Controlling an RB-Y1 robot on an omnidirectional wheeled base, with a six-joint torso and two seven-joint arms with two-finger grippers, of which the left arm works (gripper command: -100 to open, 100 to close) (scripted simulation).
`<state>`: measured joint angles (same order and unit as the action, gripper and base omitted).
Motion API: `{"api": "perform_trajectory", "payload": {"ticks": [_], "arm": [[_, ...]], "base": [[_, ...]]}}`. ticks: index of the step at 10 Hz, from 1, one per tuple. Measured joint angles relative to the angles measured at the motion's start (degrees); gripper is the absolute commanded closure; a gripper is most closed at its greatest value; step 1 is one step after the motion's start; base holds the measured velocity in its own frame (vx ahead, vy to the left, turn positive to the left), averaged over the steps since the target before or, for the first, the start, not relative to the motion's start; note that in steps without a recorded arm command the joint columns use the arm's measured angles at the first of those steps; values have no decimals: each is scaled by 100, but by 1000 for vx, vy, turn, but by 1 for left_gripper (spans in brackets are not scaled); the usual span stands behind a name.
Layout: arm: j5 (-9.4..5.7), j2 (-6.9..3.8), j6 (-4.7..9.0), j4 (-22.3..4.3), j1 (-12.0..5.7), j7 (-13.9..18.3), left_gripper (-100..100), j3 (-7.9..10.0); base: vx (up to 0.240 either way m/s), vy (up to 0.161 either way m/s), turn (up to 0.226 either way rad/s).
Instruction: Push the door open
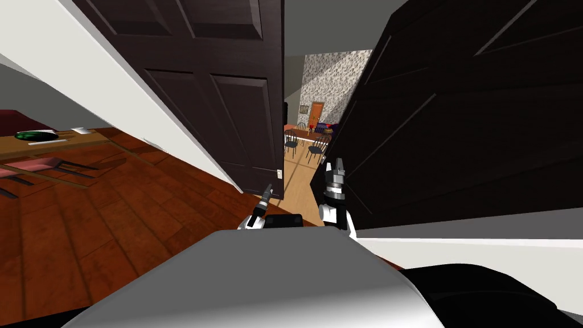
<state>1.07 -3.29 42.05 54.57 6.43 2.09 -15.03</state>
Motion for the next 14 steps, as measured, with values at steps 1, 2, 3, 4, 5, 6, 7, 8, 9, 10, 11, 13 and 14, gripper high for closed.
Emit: {"api": "perform_trajectory", "payload": {"ticks": [1,2,3,4,5,6,7,8,9,10,11,13,14], "arm": [[-3,-12,6,-15,-6,-5,-100,11],[-6,-18,14,-36,-24,-12,-100,24],[-10,-20,31,-75,-50,-19,-100,40],[-13,-21,36,-89,-65,-26,-100,52],[-16,-21,39,-101,-77,-32,-100,65],[-22,-20,48,-126,-98,-36,-100,83],[-26,-7,59,-154,-122,-44,-100,103],[-30,12,65,-174,-139,-55,-100,120],[-34,31,71,-192,-156,-62,-100,135],[-37,54,75,-201,-164,-69,-100,148],[-37,57,85,-199,-160,-71,100,147],[-36,55,72,-201,-171,-71,100,149],[-35,56,67,-203,-170,-72,100,146]], "base": [[151,-30,-14],[165,-31,-21],[170,-54,-17],[197,-46,-23],[222,-51,-29],[183,-74,-29],[196,-69,-24],[198,-51,-20],[201,-56,-25],[85,-26,14],[-20,3,-6],[-25,9,-12],[-12,3,2]]}}
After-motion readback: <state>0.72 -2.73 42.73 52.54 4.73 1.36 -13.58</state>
